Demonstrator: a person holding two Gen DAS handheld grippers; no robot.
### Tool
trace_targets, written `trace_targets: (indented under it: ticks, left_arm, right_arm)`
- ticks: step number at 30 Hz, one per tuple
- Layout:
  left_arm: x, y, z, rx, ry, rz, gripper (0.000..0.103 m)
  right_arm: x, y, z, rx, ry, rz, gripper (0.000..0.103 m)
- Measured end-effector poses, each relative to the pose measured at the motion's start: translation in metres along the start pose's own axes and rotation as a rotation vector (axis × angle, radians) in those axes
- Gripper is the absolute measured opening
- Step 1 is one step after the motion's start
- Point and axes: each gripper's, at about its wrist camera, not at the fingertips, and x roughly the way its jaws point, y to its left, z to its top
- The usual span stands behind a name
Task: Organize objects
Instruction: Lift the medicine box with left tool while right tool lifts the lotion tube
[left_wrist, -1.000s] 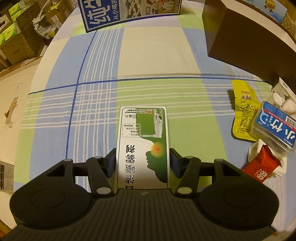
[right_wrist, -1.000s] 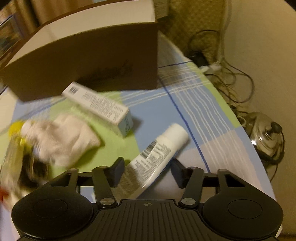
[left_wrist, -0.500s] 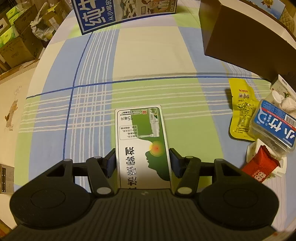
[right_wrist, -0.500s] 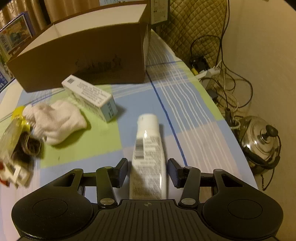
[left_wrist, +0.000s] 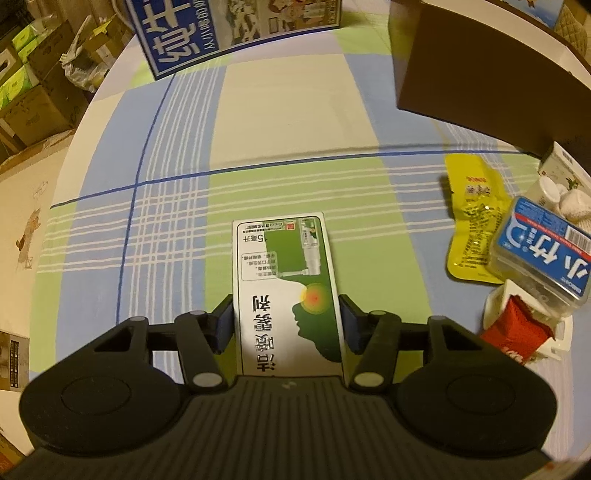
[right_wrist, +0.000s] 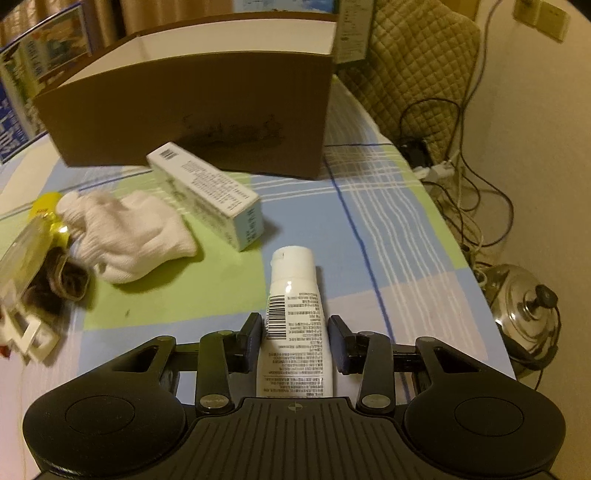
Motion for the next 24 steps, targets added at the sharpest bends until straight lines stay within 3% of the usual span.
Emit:
trace_targets:
  ticks: [15,24]
  left_arm:
    - [-0.019,-0.039,-0.016,0.007,0.010,0.006,0.051]
    - [-0.047,-0.041,-0.018,0.013,-0.029,-0.023,0.051]
  right_arm:
    - [-0.006,-0.010,-0.002,-0.043,0.030,0.122,0.036]
    - [-0.018,-0.014,0.007,0.014,0.031,0.224,0.035]
